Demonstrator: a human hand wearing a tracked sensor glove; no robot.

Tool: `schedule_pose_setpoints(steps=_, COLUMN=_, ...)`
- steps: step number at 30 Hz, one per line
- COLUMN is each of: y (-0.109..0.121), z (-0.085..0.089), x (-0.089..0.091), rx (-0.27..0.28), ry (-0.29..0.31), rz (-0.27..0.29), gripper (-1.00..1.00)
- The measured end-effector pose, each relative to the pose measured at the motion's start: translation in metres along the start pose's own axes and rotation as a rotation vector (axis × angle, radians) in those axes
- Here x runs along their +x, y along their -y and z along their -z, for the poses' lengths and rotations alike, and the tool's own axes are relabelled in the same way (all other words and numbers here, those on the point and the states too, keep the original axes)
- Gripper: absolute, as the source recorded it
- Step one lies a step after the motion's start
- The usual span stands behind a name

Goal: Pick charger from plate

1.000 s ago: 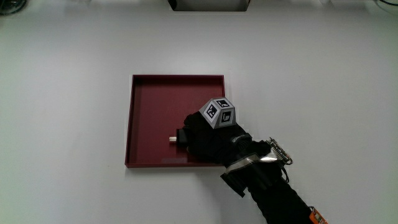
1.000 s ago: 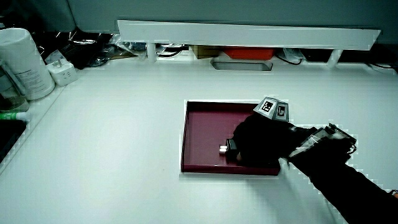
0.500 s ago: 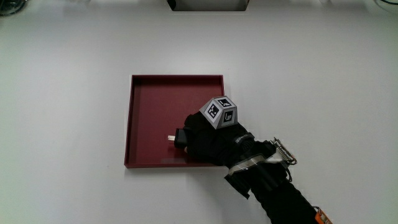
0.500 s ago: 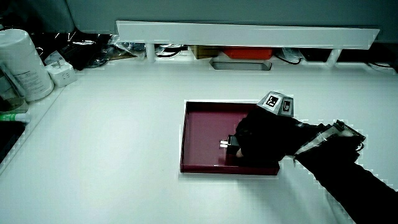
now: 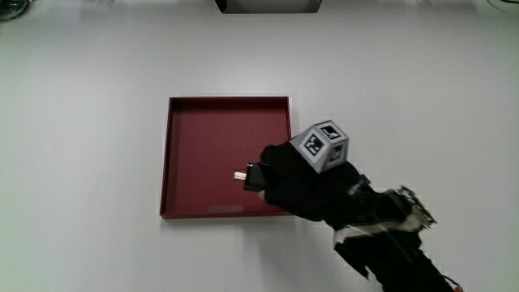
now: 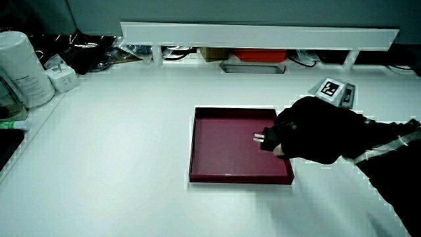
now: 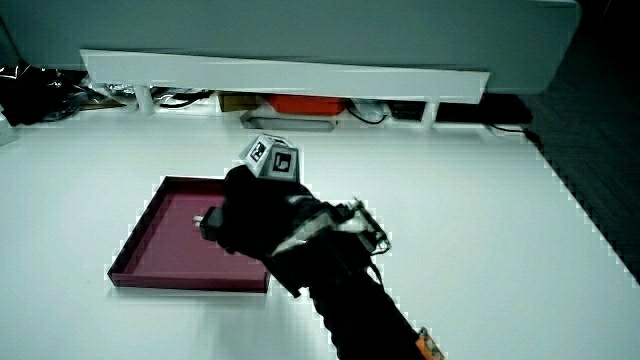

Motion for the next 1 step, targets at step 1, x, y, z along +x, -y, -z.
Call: schedule_pose_setpoints(steps=1, y=0.0053, z=-0.0028, x=0.0013, rx=-0.006, ry=0.002, rz=0.013, gripper=1.00)
